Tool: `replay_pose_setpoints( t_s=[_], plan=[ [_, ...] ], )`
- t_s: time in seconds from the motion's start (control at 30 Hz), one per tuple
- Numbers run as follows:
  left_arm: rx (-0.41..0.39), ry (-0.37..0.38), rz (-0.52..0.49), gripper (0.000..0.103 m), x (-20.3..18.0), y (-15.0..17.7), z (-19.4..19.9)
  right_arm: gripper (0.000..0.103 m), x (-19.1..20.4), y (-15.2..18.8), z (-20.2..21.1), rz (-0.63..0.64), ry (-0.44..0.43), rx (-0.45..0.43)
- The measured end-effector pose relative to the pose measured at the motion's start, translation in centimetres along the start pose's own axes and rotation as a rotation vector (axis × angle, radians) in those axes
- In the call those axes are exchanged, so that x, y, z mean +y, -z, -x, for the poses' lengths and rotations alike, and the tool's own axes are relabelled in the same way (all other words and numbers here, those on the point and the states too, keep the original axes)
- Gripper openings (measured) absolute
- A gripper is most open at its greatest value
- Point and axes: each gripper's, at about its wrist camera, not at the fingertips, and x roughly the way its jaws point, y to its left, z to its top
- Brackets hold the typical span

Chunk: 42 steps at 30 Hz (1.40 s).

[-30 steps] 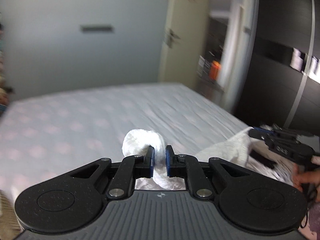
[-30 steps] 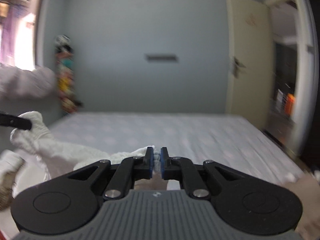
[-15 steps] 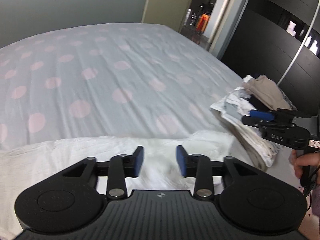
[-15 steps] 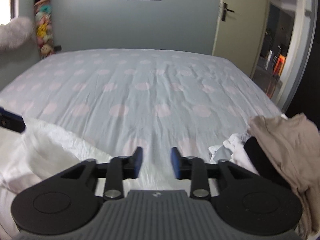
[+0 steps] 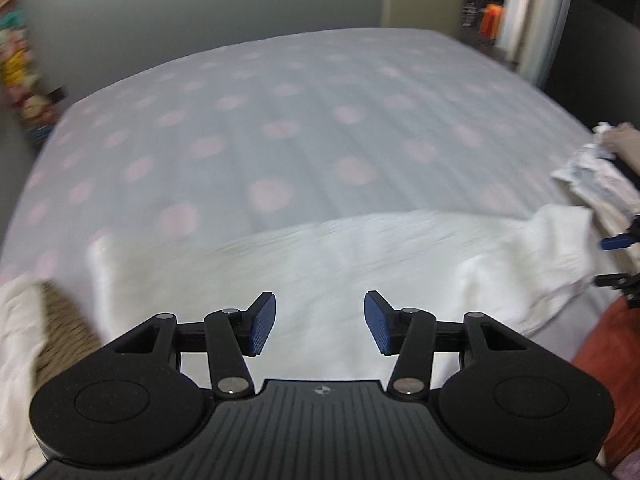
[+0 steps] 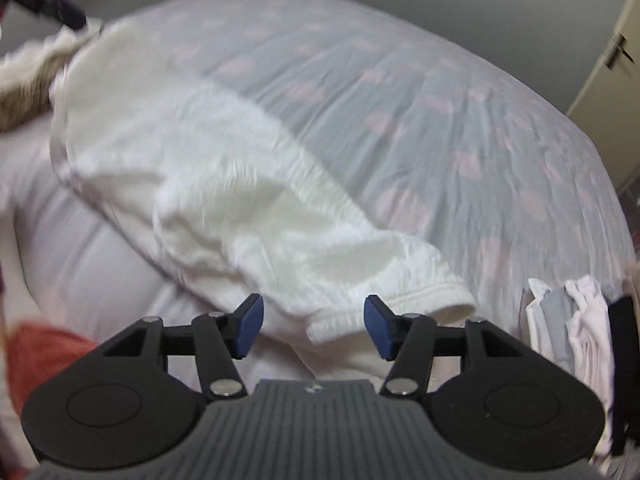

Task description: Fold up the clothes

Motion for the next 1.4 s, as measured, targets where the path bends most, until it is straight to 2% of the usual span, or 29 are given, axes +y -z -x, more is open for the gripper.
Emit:
replay_pose_setpoints(
  t_s=[0.13,0.17,0.37,0.47,0.63,0.73,0.93,1.17,1.4],
  plan=[
    [0.045,-0.064,0.021,0.048,3.6,2.4,0.8,0.059,0.4,-0.6,-2.1,0.043,0.030,0.067],
    [0.058,-0.078,0.022,0.048,4.2,2.9,1.0,0.056,0.4,-0.7,-2.7,0.054,0.039,0.078],
    [0.114,-0.137,0.010,0.048,7.0,6.0,1.7,0.018,0.2,-1.2,-4.2,0.038,0.026,0.115],
    [0.122,-0.150,-0.009,0.048,7.3,6.7,1.3,0.013,-0.1,-1.8,-3.6,0.020,0.055,0.086],
    [0.112,-0.190,-0.090,0.048,7.2,6.9,0.2,0.010,-2.5,-3.5,-1.2,-0.035,0.174,0.003],
    [0.109,-0.229,-0.145,0.048,7.5,6.8,-0.6,0.009,-5.3,-4.3,0.6,-0.095,0.276,-0.043],
    [0.120,-0.260,-0.202,0.048,8.8,6.4,-2.4,0.008,-12.4,-5.2,3.9,-0.224,0.473,-0.102],
    [0.120,-0.243,-0.304,0.047,9.0,6.2,-4.9,0.007,-19.4,-5.1,6.5,-0.337,0.667,-0.105],
    [0.095,-0.168,-0.364,0.047,7.2,5.1,-8.0,0.007,-24.1,-5.3,7.3,-0.379,0.815,-0.076]
  ],
)
